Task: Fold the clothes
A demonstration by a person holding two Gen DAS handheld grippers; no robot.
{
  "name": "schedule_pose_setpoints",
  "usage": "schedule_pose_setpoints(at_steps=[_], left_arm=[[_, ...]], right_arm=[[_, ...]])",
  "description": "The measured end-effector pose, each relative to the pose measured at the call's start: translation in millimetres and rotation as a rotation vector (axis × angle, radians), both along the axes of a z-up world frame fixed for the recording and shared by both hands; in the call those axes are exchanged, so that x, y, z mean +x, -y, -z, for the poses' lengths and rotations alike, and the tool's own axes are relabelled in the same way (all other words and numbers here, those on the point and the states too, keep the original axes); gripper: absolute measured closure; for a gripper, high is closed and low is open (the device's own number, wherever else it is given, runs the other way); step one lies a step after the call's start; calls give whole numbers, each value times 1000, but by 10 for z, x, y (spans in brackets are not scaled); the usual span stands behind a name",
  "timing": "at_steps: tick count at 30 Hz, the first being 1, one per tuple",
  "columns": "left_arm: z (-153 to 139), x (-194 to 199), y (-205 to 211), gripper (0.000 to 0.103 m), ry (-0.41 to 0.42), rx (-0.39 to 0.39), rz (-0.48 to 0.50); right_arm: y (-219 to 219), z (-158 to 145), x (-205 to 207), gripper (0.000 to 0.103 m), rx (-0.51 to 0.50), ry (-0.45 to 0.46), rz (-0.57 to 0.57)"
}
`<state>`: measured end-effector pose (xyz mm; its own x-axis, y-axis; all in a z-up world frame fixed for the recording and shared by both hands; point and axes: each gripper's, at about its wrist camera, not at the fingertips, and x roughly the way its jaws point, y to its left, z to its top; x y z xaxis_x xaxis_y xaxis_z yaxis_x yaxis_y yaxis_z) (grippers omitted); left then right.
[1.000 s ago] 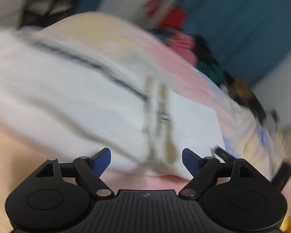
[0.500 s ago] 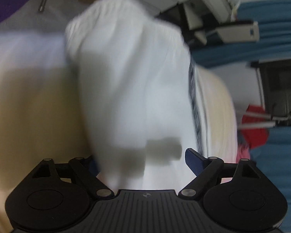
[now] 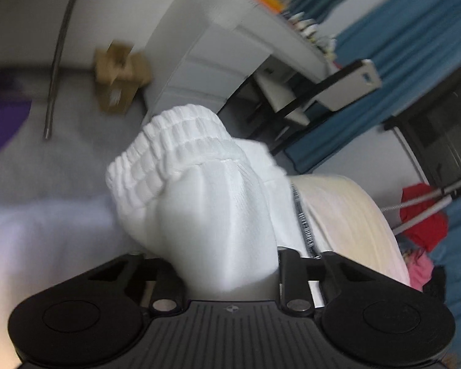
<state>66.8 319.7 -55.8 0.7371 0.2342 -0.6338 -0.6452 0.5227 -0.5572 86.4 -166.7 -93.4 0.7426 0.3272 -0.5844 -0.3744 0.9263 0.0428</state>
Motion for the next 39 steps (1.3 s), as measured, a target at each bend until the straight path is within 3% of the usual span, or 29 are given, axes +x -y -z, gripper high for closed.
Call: schedule_pose_setpoints(at_steps=[6,10,15,19,23,26,28,31,34,35,38,39], left_arm=[[-632,-18,682,89,103,295,50],[-1104,-39,1513,90,258,474,97],[-1505,105,2692,91,385,576,208],[-1587,255,3700,91,450,651,302],[-1332,372,4747,92,487,769,442],[-795,467,5467,91,439,928,648],[-396,525,5871,91,361,1031,809],[145,574,6200,90,236,1145,1002],[261,596,6142,81,239,1169,1041],[229,614,6121,73,241,1164,1059],[163,610,6089,26,205,1207,1128],[146,589,6081,21,185,1241,1151]], right_arm=[[357,-248,-98,36,100,30,126],[830,-410,-129,36,199,69,285],[1401,-444,-112,36,321,64,485],[1793,-406,-112,36,407,60,627],[2140,-341,-107,36,473,67,763],[2384,-265,-133,34,532,73,853],[2496,-215,-154,34,576,77,881],[2587,-144,-152,34,617,65,896],[2588,-110,-120,34,677,59,856],[2588,-105,-109,34,701,60,839],[2612,-75,-68,34,784,53,799],[2614,-52,-51,34,817,41,782]])
